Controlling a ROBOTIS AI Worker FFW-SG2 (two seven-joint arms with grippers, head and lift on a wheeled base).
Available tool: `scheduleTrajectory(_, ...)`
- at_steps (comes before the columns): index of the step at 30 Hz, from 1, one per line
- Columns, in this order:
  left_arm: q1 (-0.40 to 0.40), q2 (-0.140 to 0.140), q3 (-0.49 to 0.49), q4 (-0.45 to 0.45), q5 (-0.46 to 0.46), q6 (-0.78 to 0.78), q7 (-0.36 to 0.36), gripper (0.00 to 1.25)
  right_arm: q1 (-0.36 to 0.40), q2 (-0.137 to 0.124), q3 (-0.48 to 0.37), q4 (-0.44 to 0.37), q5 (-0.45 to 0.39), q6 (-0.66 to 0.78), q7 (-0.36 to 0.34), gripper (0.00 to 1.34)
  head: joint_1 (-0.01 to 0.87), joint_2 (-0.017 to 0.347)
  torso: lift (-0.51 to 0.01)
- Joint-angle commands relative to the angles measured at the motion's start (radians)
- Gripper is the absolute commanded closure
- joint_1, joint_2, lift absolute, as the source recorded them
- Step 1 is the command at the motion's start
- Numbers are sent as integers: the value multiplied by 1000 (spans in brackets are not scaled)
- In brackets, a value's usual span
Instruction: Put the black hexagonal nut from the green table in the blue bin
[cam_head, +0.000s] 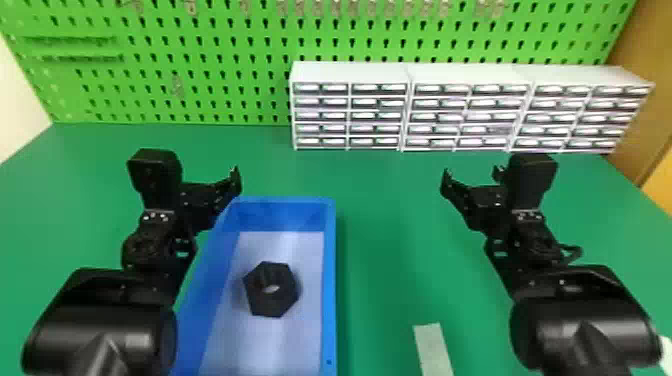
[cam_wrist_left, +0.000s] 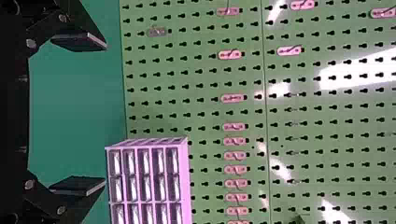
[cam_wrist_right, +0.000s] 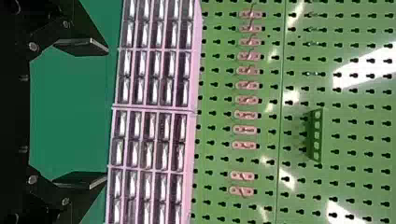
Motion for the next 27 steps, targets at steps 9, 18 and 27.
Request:
scheduleTrajectory(9, -6, 1, 6, -6, -2, 0, 0, 248, -3, -2, 8, 0, 1, 0, 0, 331, 686, 51, -96)
scheduleTrajectory(18, -6, 0, 4, -8, -2, 0, 0, 248, -4, -3, 9, 0, 0, 0, 0, 331, 686, 51, -96)
scheduleTrajectory(27, -3, 0, 3, -8, 0, 0, 0, 248, -4, -2, 6, 0, -2, 0, 0, 331, 686, 51, -96)
